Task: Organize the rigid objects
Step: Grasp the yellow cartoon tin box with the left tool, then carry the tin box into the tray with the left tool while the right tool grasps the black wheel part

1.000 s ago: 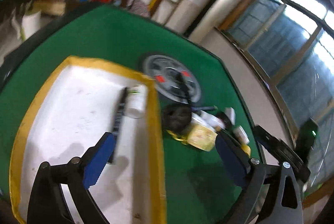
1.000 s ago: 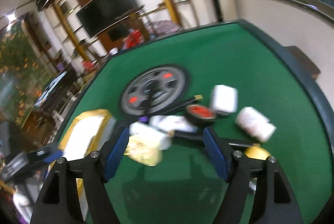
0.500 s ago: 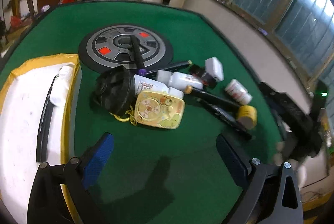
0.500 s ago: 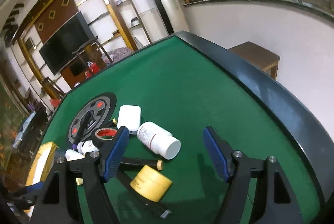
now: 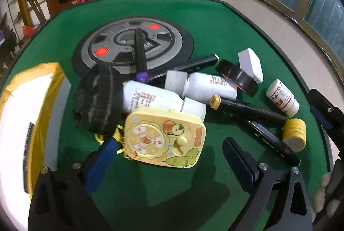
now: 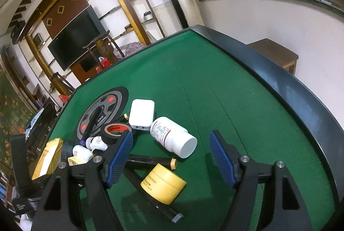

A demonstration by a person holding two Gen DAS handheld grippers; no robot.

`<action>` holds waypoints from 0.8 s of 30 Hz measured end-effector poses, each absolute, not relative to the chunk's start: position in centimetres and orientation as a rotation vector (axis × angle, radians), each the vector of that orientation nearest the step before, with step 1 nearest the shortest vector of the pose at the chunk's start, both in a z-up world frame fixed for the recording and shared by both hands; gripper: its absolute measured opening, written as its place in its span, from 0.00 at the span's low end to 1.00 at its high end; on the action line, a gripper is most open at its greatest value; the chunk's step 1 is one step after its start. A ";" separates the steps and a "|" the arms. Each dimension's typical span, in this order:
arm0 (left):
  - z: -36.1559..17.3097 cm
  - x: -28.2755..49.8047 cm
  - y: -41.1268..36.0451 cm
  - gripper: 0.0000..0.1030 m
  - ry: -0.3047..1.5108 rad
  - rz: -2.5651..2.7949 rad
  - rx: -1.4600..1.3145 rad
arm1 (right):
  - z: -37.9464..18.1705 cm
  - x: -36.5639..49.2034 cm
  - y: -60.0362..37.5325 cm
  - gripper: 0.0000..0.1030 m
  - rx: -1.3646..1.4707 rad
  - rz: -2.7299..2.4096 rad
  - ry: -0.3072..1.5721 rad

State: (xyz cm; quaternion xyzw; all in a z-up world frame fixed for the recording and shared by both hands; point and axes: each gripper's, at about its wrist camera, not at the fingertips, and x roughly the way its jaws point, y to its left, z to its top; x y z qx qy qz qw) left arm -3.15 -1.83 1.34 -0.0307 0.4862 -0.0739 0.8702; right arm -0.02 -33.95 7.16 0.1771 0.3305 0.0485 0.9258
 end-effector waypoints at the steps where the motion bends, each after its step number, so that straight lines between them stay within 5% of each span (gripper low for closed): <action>1: 1.5 -3.3 -1.8 0.88 1.000 -0.156 -0.052 | 7.1 0.1 -33.9 0.71 0.362 0.098 0.680; 2: 1.7 -3.3 -1.7 0.72 0.995 -0.158 -0.045 | 7.0 0.1 -34.0 0.71 0.363 0.095 0.682; 3: 1.9 -3.4 -1.5 0.69 0.996 -0.185 -0.050 | 7.0 0.2 -34.0 0.71 0.366 0.093 0.683; 24: 9.3 -14.4 6.4 0.69 0.848 -0.374 -0.303 | 5.7 1.0 -33.6 0.71 0.368 0.055 0.745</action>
